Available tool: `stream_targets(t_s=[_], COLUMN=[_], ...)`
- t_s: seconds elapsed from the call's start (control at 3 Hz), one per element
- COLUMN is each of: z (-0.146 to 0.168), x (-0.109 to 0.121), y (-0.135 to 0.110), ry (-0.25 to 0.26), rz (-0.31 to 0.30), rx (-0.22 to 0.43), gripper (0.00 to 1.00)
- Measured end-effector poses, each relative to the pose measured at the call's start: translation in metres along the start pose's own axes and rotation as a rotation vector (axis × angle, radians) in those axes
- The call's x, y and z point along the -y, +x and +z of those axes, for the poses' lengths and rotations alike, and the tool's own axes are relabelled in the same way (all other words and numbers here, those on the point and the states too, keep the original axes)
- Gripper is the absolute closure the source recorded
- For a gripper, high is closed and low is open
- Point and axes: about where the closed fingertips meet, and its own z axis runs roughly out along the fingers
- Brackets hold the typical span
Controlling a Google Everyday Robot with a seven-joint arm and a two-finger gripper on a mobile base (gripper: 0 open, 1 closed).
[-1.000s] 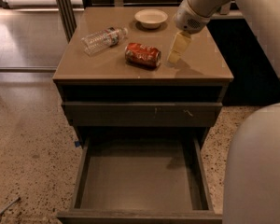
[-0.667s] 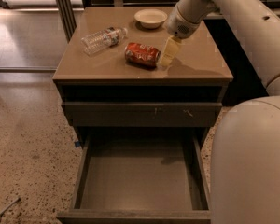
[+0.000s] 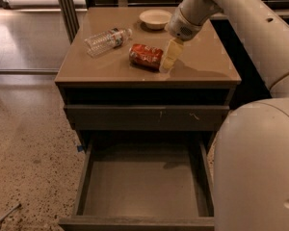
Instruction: Place coke can into middle drawer
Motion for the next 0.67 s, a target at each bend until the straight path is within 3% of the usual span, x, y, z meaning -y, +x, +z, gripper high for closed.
stream_targets(t_s=[0.67], z=[0.047], x=[0.003], y=[-0.024], ry=[-0.077], rz=[-0.038], rx=[0.054], gripper=[0.0])
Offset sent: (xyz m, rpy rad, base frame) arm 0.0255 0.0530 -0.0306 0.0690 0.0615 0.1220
